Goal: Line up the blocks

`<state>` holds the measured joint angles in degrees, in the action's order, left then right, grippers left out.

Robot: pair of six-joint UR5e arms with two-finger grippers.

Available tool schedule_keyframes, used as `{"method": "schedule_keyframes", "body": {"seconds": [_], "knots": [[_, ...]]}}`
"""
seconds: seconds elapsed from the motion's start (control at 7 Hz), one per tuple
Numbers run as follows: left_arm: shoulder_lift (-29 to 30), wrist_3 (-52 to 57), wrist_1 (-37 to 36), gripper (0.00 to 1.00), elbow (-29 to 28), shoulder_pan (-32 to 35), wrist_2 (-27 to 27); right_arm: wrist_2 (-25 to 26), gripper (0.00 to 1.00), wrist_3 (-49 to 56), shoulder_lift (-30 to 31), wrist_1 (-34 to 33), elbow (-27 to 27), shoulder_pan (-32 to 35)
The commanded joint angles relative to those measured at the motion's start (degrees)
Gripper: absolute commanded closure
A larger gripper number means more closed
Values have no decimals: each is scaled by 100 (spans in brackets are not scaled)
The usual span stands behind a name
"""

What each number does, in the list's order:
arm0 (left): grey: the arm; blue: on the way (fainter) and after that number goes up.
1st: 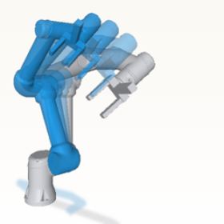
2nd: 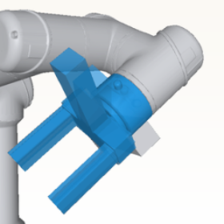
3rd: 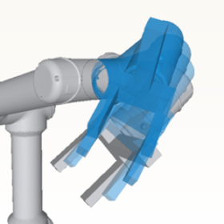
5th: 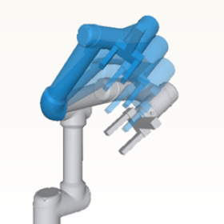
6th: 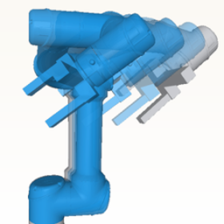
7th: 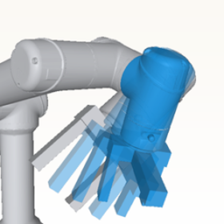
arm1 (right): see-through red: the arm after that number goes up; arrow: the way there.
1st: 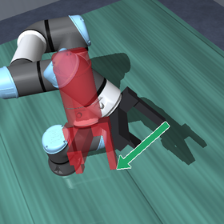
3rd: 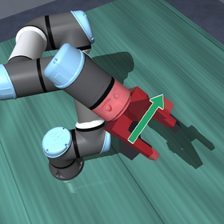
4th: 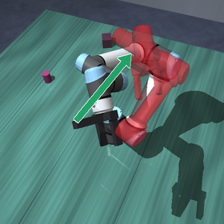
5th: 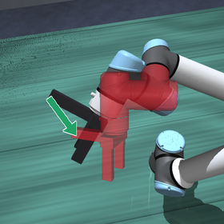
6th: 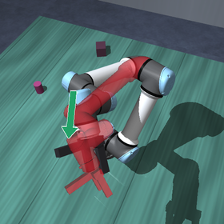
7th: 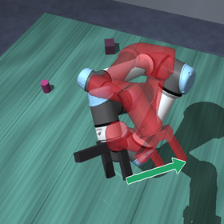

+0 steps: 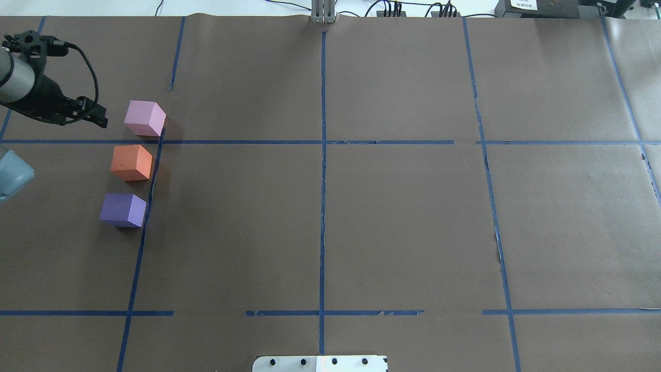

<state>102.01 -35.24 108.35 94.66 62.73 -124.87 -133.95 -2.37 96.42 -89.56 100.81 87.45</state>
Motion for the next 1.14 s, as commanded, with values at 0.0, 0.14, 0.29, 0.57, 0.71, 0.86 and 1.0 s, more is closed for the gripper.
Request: {"method": "schedule_keyframes", "body": {"seconds": [0.0,0.14,0.29,0.57,0.71,0.86,1.0], "knots": [[-818,2422,-112,0,-87,1051,-354,0,0,0,0,0,0,0],[-1092,3496,-173,0,-323,1701,-345,0,0,0,0,0,0,0],[-1112,4324,-426,0,-638,2203,-354,0,0,0,0,0,0,0],[-1052,4473,-1164,0,-685,2384,-363,0,0,0,0,0,0,0],[-1034,4473,-1158,0,-677,2384,-372,0,0,0,0,0,0,0],[-999,4473,-1132,0,-685,2384,-363,0,0,0,0,0,0,0],[-1007,4473,-1097,0,-685,2384,-363,0,0,0,0,0,0,0]]}}
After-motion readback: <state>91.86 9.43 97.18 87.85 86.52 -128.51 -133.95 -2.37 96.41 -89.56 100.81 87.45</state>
